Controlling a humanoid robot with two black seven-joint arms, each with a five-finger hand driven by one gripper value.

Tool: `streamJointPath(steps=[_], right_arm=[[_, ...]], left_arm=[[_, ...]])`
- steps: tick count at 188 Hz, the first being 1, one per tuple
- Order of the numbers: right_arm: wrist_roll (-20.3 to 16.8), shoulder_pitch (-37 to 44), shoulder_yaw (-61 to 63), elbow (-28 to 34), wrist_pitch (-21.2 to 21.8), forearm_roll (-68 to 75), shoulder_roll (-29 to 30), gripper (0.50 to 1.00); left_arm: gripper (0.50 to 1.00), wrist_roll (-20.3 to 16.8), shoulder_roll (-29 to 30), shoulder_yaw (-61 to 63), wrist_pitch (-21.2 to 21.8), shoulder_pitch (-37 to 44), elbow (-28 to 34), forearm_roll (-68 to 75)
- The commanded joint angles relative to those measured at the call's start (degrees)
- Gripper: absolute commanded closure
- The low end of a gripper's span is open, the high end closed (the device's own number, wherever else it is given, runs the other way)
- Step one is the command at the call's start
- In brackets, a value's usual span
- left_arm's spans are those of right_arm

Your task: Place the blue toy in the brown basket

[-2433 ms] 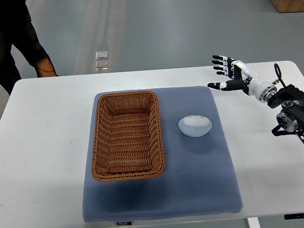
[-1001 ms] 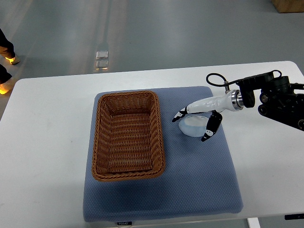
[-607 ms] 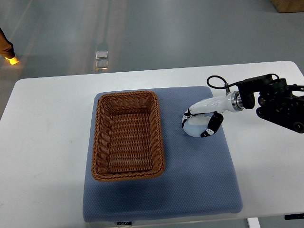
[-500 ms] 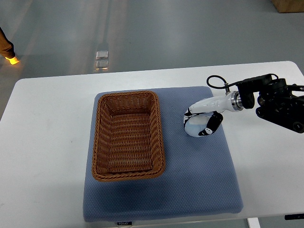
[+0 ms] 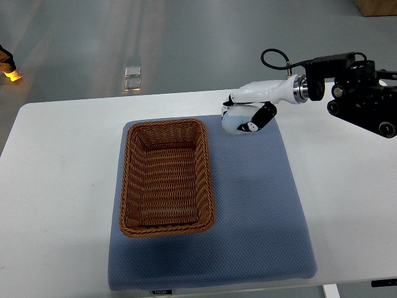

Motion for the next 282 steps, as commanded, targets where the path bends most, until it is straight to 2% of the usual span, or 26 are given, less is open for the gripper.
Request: streamJointPath(steps=[1, 27, 42, 66, 79, 88, 100, 121, 164, 199, 229, 282], right_arm=[[0.0, 3.3, -0.3, -0.1, 0.1, 1.5, 3.1, 0.934], [0.0, 4.9, -1.2, -0.7, 0.1, 1.5, 9.3, 0.928], [0.0, 4.9, -2.7, -1.9, 0.1, 1.5, 13.3, 0.902], [0.1, 4.8, -5.1, -4.1, -0.1, 1.5, 17.5, 0.885], [0.1, 4.6, -5.3, -5.6, -0.6, 1.5, 19.1, 0.838], [0.1, 4.2, -5.3, -7.0, -1.2, 1.4, 20.3, 0.752], [0.0, 4.1, -5.2, -7.5, -1.7, 1.4, 20.6, 0.681], [0.1, 4.1, -5.2, -7.5, -1.8, 1.4, 20.6, 0.605], [0.4, 3.9, -3.4, -8.3, -3.0, 2.4, 18.8, 0.603], [-0.2, 0.5, 1.0, -12.9, -3.7, 13.9, 14.6, 0.603], [-0.2, -6.4, 8.1, -18.6, -5.1, 17.5, 12.0, 0.603], [-1.2, -20.0, 28.7, -20.7, -8.7, 18.5, 10.7, 0.603]], left_arm=[[0.5, 0.0, 0.0, 0.0, 0.0, -0.1, 0.0, 0.0], [0.5, 0.0, 0.0, 0.0, 0.0, -0.1, 0.0, 0.0], [0.5, 0.0, 0.0, -0.1, 0.0, 0.0, 0.0, 0.0], [0.5, 0.0, 0.0, -0.1, 0.0, -0.1, -0.1, 0.0], [0.5, 0.0, 0.0, -0.1, 0.0, 0.0, -0.1, 0.0], [0.5, 0.0, 0.0, -0.2, 0.0, 0.0, -0.1, 0.0], [0.5, 0.0, 0.0, -0.2, 0.0, 0.0, -0.1, 0.0], [0.5, 0.0, 0.0, -0.2, 0.0, 0.0, 0.0, 0.0], [0.5, 0.0, 0.0, -0.2, 0.0, 0.0, 0.0, -0.1], [0.5, 0.0, 0.0, -0.2, 0.0, 0.0, 0.1, -0.1], [0.5, 0.0, 0.0, -0.2, 0.0, 0.0, 0.0, -0.1], [0.5, 0.0, 0.0, -0.1, 0.0, 0.0, 0.0, 0.0]])
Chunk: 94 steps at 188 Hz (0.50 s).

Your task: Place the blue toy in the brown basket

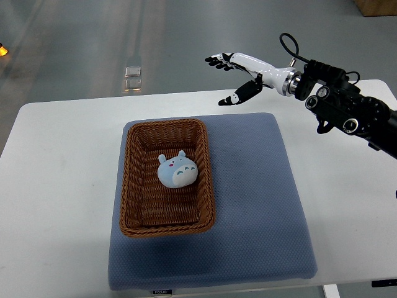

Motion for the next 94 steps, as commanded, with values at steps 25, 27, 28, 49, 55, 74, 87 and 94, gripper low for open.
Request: streamJointPath(steps=[25, 27, 28, 49, 55, 74, 87, 94], right_arm=[[-1.7, -11.6, 15.3, -1.1, -1.5, 6.1, 0.4, 0.603], [-1.8, -12.0, 15.6, -1.1, -1.5, 6.5, 0.3, 0.603], [-2.0, -12.4, 15.9, -1.1, -1.5, 7.0, 0.4, 0.603], [-2.1, -15.5, 18.2, -1.2, -1.6, 10.1, 0.8, 0.603], [-2.2, -16.3, 19.0, -1.2, -1.6, 11.4, 0.9, 0.603], [-3.1, -18.1, 21.9, -1.2, -0.9, 15.7, 1.9, 0.603], [-4.3, -19.0, 23.9, -1.2, -0.9, 18.3, 2.4, 0.603], [-4.7, -19.3, 24.8, -1.2, -0.9, 19.5, 2.8, 0.603]], left_arm=[[0.5, 0.0, 0.0, 0.0, 0.0, 0.0, 0.0, 0.1], [0.5, 0.0, 0.0, 0.0, -0.1, 0.0, 0.0, 0.1], [0.5, 0.0, 0.0, 0.0, 0.0, 0.0, 0.0, 0.1], [0.5, 0.0, 0.0, 0.0, 0.0, 0.0, 0.0, 0.1], [0.5, 0.0, 0.0, 0.0, 0.0, 0.0, 0.0, 0.1], [0.5, 0.0, 0.0, 0.0, 0.0, 0.0, 0.0, 0.1], [0.5, 0.0, 0.0, 0.0, 0.0, 0.0, 0.0, 0.1], [0.5, 0.0, 0.0, 0.0, 0.0, 0.0, 0.0, 0.1]])
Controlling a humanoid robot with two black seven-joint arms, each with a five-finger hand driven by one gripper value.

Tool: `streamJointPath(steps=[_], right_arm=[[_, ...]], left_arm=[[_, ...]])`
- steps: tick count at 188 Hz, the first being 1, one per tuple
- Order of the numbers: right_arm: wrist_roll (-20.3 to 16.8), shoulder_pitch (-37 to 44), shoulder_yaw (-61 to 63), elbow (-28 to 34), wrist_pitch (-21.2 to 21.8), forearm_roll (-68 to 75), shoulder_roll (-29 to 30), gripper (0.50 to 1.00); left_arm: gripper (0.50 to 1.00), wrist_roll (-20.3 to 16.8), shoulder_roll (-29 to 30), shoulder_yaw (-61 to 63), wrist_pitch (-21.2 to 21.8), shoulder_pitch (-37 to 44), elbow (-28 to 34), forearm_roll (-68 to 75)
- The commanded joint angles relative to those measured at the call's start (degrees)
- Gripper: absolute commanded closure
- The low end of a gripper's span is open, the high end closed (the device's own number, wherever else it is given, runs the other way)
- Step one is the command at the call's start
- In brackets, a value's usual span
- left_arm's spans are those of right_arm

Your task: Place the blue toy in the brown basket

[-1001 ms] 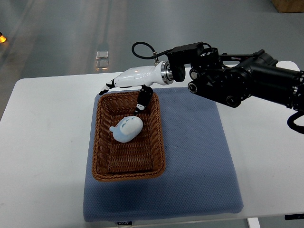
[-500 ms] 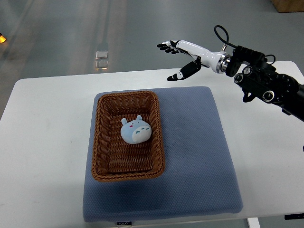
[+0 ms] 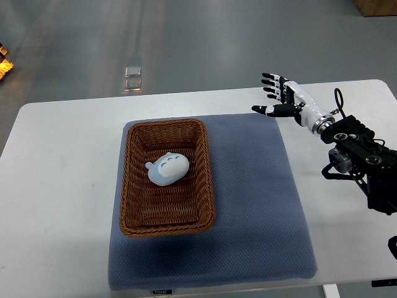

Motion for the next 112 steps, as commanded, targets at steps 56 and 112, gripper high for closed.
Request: streamJointPath(steps=[56, 112], right_arm=[[-1.2, -3.4, 5.4, -0.3, -3.0, 4.9, 3.0, 0.587], [-0.7, -3.9, 5.1, 0.2, -4.3, 5.1, 2.9, 0.585]], left_arm=[[0.5, 0.0, 0.0, -0.1, 0.0, 0.1, 0.0, 0.0], [0.5, 0.0, 0.0, -0.1, 0.0, 0.1, -0.1, 0.0]])
